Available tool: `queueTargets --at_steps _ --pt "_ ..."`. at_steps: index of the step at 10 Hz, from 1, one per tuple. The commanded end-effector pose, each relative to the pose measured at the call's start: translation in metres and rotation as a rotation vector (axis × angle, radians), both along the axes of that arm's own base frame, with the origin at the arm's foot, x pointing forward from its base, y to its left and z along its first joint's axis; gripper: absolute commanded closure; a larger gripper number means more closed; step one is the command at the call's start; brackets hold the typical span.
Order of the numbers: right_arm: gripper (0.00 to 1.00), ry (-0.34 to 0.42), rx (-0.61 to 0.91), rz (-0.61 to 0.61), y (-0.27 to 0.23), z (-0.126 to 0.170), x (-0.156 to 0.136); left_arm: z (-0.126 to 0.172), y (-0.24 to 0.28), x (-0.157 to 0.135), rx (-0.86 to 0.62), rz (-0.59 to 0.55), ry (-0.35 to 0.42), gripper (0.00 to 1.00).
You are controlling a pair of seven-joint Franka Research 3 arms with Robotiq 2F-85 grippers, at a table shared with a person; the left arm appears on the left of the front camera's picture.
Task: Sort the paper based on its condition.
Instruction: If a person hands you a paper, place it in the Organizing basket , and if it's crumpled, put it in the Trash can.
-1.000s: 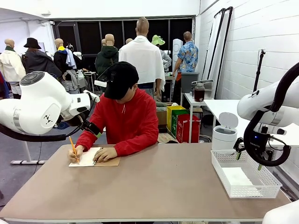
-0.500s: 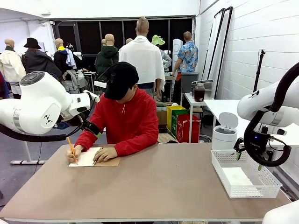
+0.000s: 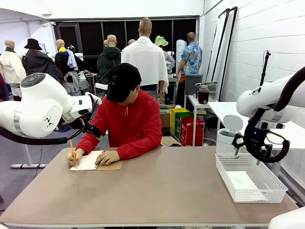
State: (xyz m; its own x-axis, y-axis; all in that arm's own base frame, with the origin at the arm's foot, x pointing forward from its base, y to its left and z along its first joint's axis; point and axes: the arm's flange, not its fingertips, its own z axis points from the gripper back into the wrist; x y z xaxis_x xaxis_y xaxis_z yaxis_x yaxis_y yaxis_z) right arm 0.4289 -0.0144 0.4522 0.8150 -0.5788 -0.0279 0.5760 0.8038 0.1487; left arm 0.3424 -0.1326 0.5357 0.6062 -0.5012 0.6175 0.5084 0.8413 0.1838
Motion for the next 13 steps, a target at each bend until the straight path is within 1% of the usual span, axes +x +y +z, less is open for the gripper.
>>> queueTargets --at_steps 1,2,3,4,5,6,7,8,12,13 --pt "0.0 -0.133 -0.073 0.157 0.034 0.026 -0.009 0.0 0.0 0.0 -0.002 -0.003 -0.005 0.0" --pt "0.0 -0.19 -0.09 0.22 0.046 0.037 -0.018 0.0 0.0 0.0 -0.002 -0.003 -0.005 0.0" --pt "0.0 -0.256 -0.073 0.325 0.058 0.043 -0.027 0.0 0.0 0.0 -0.002 -0.003 -0.005 0.0" --pt "0.0 -0.297 -0.037 0.453 0.067 0.046 -0.037 0.0 0.0 0.0 -0.002 -0.003 -0.005 0.0" --pt "0.0 -0.328 -0.004 0.536 0.071 0.046 -0.042 0.0 0.0 0.0 -0.002 -0.003 -0.005 0.0" --pt "0.0 -0.335 0.032 0.63 0.073 0.047 -0.044 0.0 0.0 0.0 -0.002 -0.003 -0.005 0.0" --pt "0.0 -0.342 0.038 0.656 0.073 0.047 -0.044 0.0 0.0 0.0 -0.002 -0.003 -0.005 0.0" --pt "0.0 -0.317 -0.053 0.535 0.085 0.06 -0.04 0.0 0.0 0.0 -0.002 -0.003 -0.005 0.0" --pt "0.0 -0.317 -0.053 0.535 0.085 0.06 -0.04 0.0 0.0 0.0 -0.002 -0.003 -0.005 0.0" --pt "0.0 -0.329 -0.031 0.558 0.082 0.059 -0.041 0.0 0.0 0.0 -0.002 -0.003 -0.005 0.0"
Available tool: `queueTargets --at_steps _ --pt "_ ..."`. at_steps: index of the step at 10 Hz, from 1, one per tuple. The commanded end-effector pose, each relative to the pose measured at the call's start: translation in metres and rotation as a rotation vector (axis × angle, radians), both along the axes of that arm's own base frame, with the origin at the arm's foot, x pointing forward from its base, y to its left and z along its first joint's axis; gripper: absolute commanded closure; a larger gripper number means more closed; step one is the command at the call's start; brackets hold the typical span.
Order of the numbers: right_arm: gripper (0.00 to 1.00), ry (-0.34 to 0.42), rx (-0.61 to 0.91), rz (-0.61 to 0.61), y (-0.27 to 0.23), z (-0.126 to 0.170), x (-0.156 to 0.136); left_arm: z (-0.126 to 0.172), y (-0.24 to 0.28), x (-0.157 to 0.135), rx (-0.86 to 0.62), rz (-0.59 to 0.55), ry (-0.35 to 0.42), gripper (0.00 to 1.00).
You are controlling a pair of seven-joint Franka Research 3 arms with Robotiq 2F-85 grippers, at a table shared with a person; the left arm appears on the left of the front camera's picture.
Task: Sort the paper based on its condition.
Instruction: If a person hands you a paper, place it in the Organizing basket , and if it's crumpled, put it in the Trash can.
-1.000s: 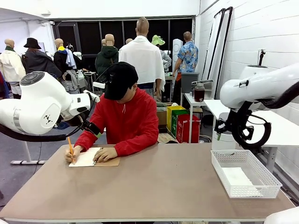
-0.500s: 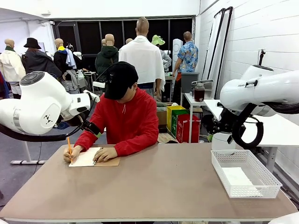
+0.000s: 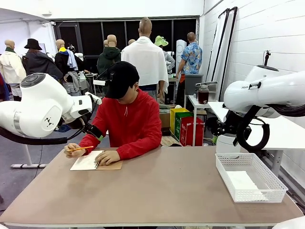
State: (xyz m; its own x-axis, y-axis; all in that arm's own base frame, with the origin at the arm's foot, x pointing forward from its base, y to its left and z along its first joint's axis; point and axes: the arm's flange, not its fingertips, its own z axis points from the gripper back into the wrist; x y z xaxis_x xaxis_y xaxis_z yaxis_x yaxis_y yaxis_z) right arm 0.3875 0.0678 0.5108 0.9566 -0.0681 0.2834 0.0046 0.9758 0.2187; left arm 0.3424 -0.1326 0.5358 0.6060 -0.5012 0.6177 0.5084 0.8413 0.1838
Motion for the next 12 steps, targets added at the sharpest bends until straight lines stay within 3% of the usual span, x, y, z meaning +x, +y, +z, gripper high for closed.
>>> queueTargets --at_steps 1,2,7,9,12 --pt "0.0 -0.094 -0.011 0.135 0.015 0.006 -0.007 0.0 0.0 0.0 -0.002 -0.003 -0.004 0.0" --pt "0.0 -0.173 -0.011 0.282 0.029 0.013 -0.017 0.0 0.0 0.0 -0.002 -0.003 -0.004 0.0" --pt "0.0 -0.278 -0.079 0.693 0.069 0.015 -0.051 0.0 0.0 0.0 -0.002 -0.003 -0.004 0.0" --pt "0.0 -0.334 -0.06 0.77 0.076 0.014 -0.065 0.0 0.0 0.0 -0.002 -0.003 -0.004 0.0" --pt "0.0 -0.433 -0.036 0.781 0.084 0.013 -0.077 0.0 0.0 0.0 -0.002 -0.003 -0.004 0.0"
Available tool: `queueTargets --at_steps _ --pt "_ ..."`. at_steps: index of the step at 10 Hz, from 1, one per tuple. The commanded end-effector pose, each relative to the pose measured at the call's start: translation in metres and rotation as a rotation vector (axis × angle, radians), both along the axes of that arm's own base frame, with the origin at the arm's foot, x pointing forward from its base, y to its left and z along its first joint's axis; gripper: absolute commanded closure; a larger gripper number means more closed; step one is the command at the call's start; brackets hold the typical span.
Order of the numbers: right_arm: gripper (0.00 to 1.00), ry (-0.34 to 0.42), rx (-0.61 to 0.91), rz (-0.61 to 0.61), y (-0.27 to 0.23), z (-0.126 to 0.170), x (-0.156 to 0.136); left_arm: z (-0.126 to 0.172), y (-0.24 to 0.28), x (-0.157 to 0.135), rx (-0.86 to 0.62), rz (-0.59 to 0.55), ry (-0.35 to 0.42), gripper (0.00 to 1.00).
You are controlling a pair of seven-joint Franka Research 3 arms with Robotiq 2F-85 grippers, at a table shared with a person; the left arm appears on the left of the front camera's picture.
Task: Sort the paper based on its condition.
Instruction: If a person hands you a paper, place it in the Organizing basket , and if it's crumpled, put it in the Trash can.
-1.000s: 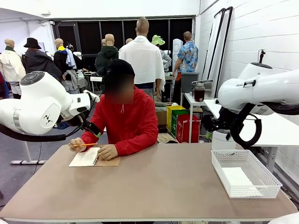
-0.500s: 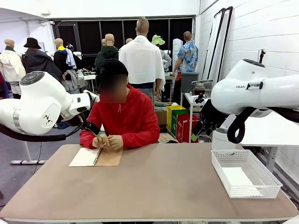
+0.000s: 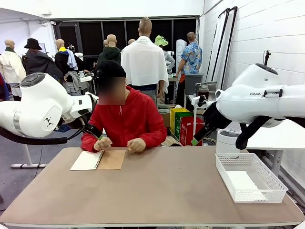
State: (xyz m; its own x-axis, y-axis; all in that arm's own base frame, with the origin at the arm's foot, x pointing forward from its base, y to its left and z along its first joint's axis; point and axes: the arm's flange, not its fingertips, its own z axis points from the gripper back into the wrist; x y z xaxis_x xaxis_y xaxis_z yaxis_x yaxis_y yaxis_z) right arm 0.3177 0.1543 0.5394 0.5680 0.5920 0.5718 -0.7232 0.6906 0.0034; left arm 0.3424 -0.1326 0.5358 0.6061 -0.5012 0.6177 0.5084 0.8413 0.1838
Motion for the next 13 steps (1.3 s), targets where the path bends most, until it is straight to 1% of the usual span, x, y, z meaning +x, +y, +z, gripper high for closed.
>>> queueTargets --at_steps 1,3,4,5,6,13 --pt "0.0 -0.05 0.06 0.006 -0.001 -0.016 -0.006 0.0 0.0 0.0 -0.002 -0.003 -0.004 0.0" --pt "0.0 -0.068 0.068 -0.024 0.001 -0.015 -0.003 0.0 0.0 0.0 -0.002 -0.003 -0.004 0.0" --pt "0.0 -0.078 0.093 -0.072 0.001 -0.016 -0.003 0.0 0.0 0.0 -0.002 -0.003 -0.004 0.0" --pt "0.0 -0.07 0.119 -0.097 0.002 -0.017 -0.005 0.0 0.0 0.0 -0.002 -0.003 -0.004 0.0" --pt "0.0 -0.072 0.043 -0.034 0.002 0.009 0.007 0.0 0.0 0.0 -0.002 -0.003 -0.004 0.0" --pt "0.0 -0.072 0.043 -0.034 0.002 0.009 0.007 0.0 0.0 0.0 -0.002 -0.003 -0.004 0.0"
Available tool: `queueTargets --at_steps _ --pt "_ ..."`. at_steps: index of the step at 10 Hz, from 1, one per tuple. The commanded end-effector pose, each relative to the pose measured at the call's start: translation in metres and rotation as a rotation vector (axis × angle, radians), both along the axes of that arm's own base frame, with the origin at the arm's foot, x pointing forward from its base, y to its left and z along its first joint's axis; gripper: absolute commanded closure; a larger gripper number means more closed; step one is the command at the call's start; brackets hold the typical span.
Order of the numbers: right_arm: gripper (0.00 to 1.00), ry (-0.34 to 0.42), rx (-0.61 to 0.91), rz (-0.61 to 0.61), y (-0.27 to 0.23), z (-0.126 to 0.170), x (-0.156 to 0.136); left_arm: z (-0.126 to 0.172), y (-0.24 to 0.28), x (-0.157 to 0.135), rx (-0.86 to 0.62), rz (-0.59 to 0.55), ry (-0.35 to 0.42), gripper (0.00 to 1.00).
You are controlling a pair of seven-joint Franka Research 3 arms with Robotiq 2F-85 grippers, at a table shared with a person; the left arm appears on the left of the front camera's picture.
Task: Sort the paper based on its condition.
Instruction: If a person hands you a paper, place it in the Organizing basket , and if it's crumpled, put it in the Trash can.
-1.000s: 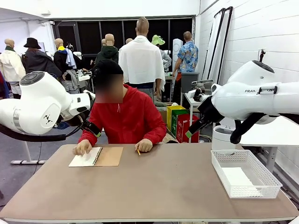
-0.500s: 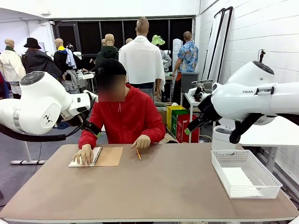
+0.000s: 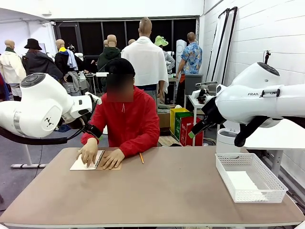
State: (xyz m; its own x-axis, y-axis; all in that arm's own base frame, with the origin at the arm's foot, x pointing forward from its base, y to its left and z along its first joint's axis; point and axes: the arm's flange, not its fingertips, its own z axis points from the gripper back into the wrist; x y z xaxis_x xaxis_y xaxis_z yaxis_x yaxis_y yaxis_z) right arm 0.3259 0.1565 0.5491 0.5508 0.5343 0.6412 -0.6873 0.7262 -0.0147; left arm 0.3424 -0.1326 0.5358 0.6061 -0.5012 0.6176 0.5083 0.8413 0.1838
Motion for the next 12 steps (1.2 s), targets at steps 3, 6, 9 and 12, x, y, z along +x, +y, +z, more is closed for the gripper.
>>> queueTargets --at_steps 3,6,9,12 --pt "0.0 0.003 -0.006 0.015 -0.0003 -0.0005 -0.0011 0.0004 0.0001 -0.0001 -0.002 -0.003 -0.005 0.0" --pt "0.0 0.003 -0.006 0.015 -0.0003 -0.0005 -0.0011 0.0004 0.0001 -0.0001 -0.002 -0.003 -0.005 0.0" --pt "0.0 0.003 -0.006 0.015 -0.0003 -0.0005 -0.0011 0.0004 0.0001 -0.0001 -0.002 -0.003 -0.005 0.0" --pt "0.0 0.003 -0.006 0.015 -0.0003 -0.0005 -0.0011 0.0004 0.0001 -0.0001 -0.002 -0.003 -0.005 0.0"
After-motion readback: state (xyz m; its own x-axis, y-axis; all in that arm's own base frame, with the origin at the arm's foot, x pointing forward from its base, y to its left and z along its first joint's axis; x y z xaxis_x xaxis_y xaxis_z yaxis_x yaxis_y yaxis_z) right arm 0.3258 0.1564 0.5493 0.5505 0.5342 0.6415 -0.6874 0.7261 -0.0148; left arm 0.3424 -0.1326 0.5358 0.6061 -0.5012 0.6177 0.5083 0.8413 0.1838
